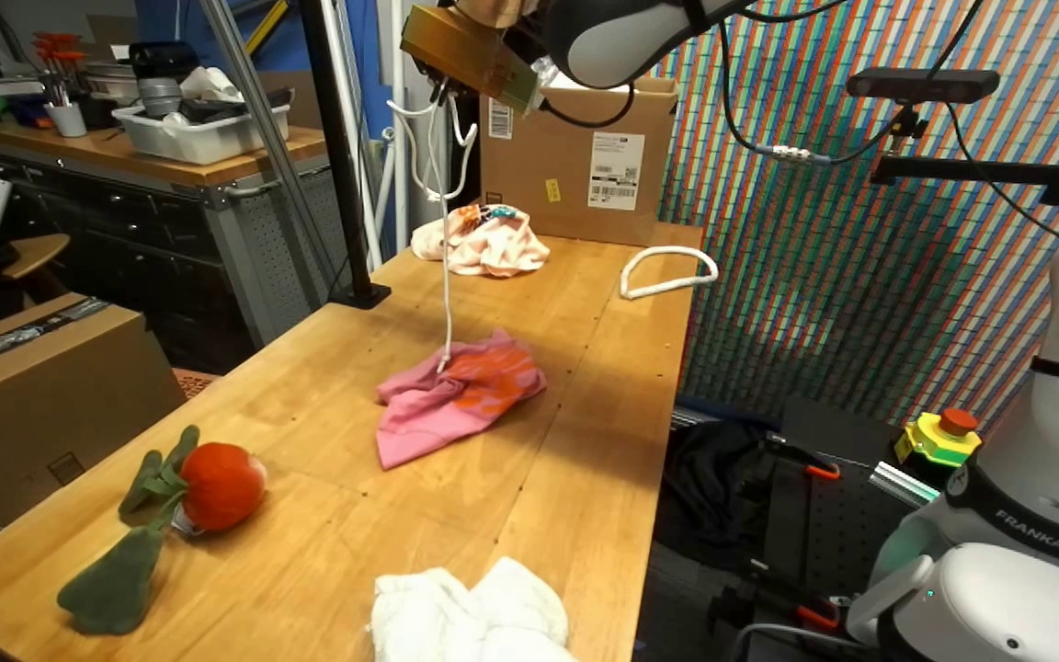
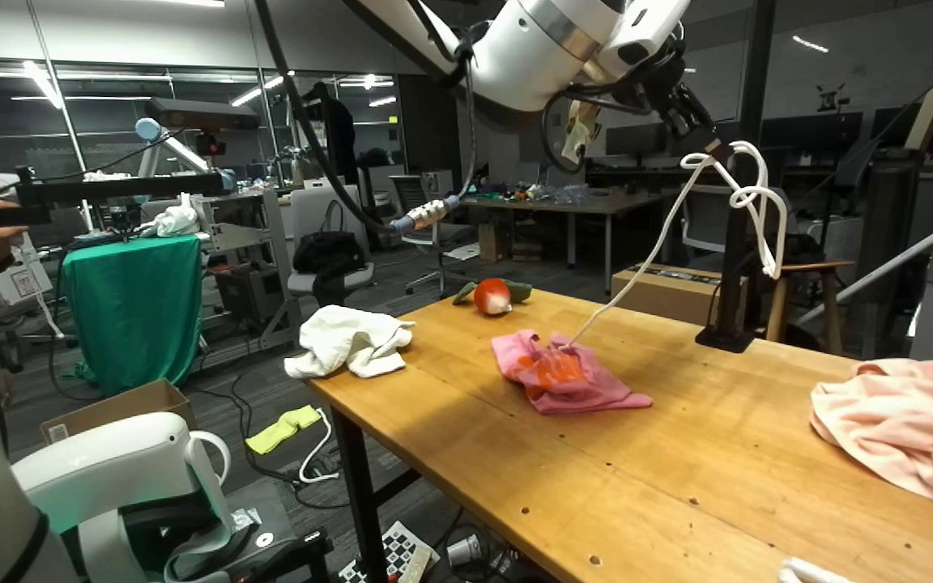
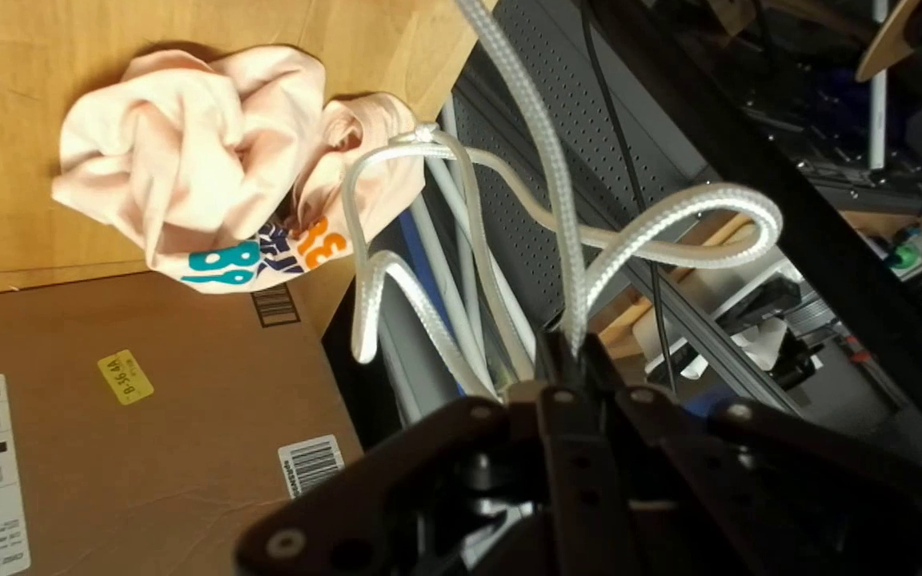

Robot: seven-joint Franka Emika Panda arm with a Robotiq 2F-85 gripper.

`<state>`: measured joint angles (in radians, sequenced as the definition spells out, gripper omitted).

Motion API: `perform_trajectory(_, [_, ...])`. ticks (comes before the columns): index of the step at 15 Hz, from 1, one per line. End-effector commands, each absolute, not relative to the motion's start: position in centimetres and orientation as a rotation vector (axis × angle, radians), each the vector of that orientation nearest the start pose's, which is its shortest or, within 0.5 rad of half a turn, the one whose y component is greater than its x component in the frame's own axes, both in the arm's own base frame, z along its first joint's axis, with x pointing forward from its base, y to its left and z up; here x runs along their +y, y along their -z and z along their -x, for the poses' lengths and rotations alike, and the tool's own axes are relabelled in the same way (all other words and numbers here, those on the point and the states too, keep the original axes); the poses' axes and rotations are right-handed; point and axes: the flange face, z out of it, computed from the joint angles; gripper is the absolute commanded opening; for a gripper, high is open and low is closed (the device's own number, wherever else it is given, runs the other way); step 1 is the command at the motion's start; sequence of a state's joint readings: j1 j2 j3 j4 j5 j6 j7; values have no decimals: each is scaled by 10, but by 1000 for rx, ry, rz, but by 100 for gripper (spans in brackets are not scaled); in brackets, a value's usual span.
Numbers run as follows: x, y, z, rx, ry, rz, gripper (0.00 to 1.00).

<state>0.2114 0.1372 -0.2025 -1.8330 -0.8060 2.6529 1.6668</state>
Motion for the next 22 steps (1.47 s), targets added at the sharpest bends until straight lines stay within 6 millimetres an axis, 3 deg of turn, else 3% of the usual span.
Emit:
perform_trajectory(1, [28, -544, -644, 1455, 1410, 2338, 5])
perform_trajectory(9, [32, -558, -663, 1561, 1461, 2228, 5])
perform_trajectory(13, [35, -553, -677, 1620, 1455, 2195, 4])
perform_trajectory(16, [28, -532, -687, 1662, 1433, 2216, 4])
perform_trajectory(22, [12, -460, -688, 1687, 1290, 2385, 5])
